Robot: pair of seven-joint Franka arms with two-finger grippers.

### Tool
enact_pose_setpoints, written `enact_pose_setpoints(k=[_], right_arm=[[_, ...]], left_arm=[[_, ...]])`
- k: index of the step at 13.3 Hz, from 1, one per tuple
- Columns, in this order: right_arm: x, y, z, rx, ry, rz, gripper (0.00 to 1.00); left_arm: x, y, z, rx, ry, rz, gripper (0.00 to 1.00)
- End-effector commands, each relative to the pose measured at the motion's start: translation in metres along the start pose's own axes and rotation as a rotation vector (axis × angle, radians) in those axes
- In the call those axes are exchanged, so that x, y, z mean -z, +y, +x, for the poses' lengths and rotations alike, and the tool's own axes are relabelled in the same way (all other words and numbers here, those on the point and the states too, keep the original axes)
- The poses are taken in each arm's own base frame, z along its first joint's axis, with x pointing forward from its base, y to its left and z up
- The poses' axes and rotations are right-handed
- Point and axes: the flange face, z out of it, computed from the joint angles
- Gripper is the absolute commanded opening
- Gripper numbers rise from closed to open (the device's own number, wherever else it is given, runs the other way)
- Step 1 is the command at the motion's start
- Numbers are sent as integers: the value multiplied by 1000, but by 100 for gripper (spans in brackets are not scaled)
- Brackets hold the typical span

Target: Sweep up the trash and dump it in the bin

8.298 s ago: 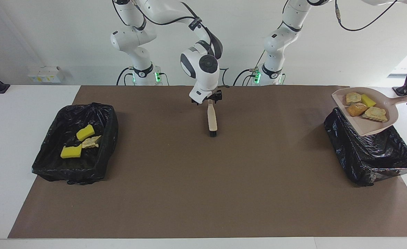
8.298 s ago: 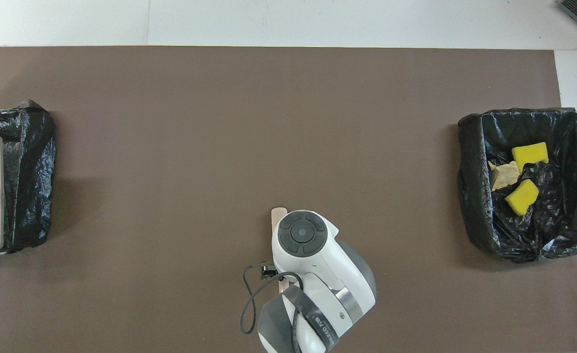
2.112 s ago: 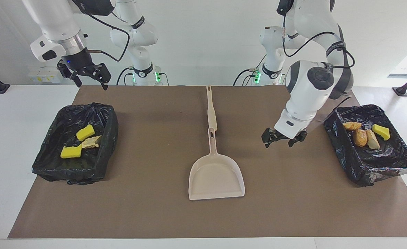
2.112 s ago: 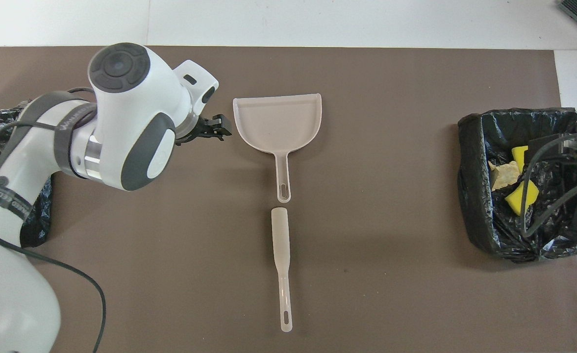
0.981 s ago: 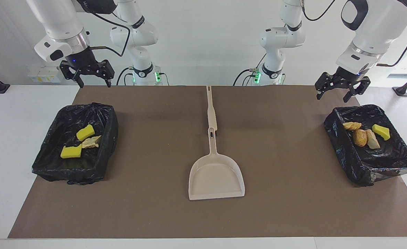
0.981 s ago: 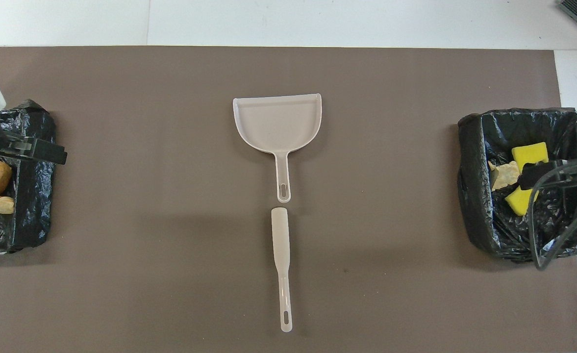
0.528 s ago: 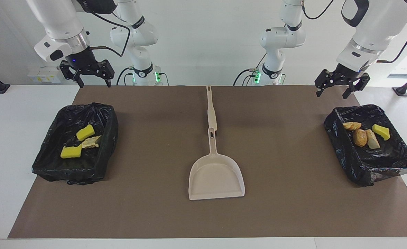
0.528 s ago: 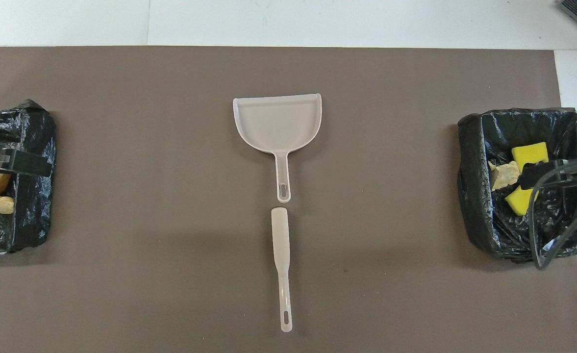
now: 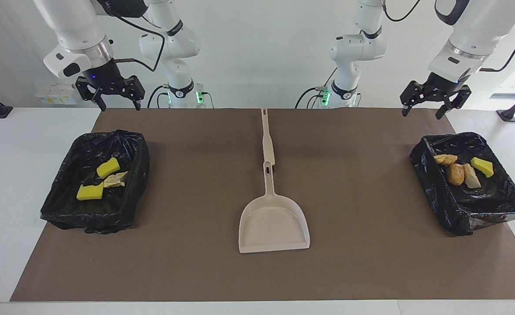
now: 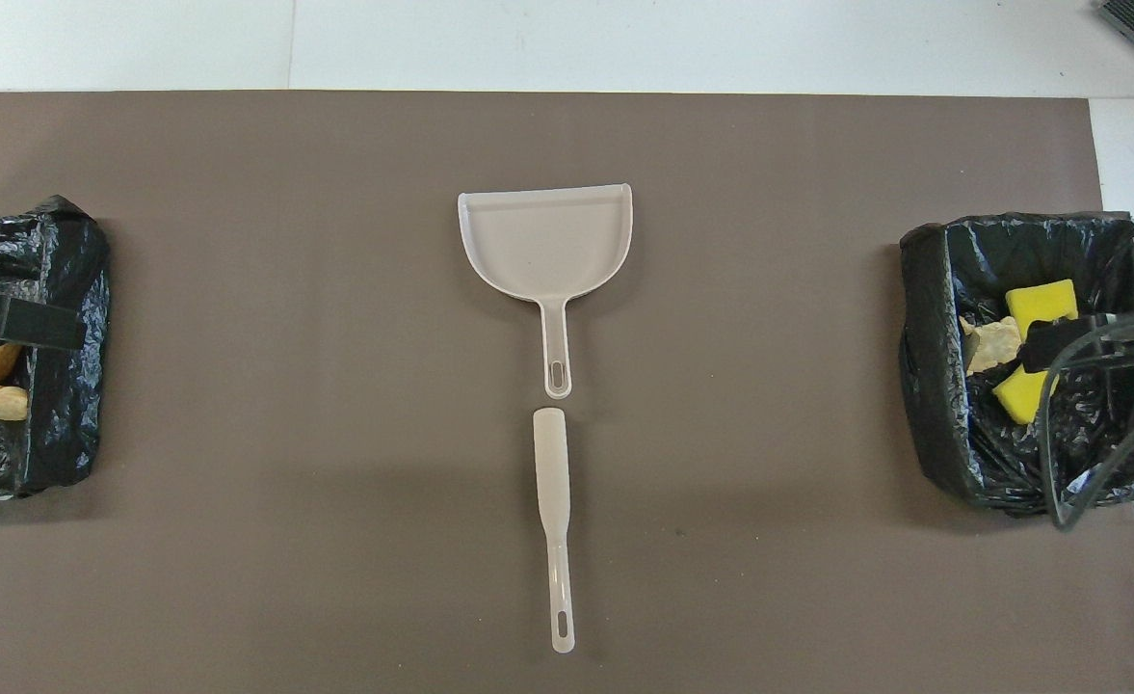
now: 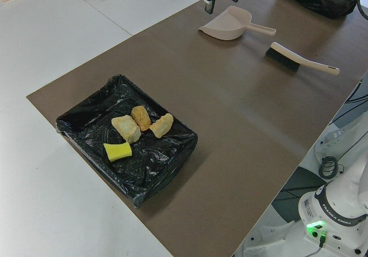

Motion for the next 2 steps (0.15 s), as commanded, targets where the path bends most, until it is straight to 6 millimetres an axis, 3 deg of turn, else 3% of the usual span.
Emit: enact_pose_setpoints(k=[1, 2], right_arm=[[0, 4, -6, 19, 17, 20, 100], [0, 3, -6, 20, 17, 20, 100]], left_arm=[[0, 0, -3, 6, -14, -4, 100], [1, 0, -4, 6, -11, -5, 100]])
